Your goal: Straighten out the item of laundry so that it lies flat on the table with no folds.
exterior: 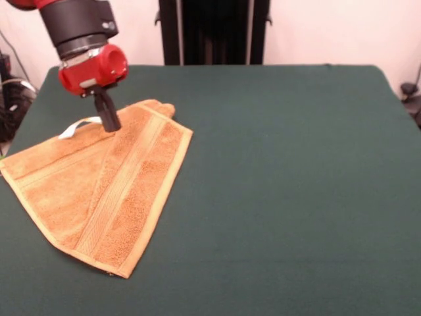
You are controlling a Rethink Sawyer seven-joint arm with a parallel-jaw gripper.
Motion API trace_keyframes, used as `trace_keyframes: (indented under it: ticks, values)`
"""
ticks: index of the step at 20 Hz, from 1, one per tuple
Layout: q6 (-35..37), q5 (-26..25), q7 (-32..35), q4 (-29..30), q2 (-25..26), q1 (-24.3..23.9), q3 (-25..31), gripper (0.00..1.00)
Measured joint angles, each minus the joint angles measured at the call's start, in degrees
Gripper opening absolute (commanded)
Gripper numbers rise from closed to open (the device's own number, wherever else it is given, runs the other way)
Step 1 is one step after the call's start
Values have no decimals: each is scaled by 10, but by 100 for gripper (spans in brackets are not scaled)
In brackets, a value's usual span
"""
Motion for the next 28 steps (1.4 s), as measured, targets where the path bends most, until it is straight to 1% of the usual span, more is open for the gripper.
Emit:
trace_keyframes:
  ticks: [3,5,10,12,16,22,28]
  values:
    - [12,0,0,3,-14,5,19,0]
    - [20,0,0,3,-20,9,22,0]
    - [34,0,0,-4,-23,29,14,0]
    - [40,-5,0,-14,-16,39,8,0]
    - [51,-31,0,-38,16,44,6,0]
    - [53,-61,0,-57,62,34,6,0]
    - [62,-94,0,-92,124,30,-8,0]
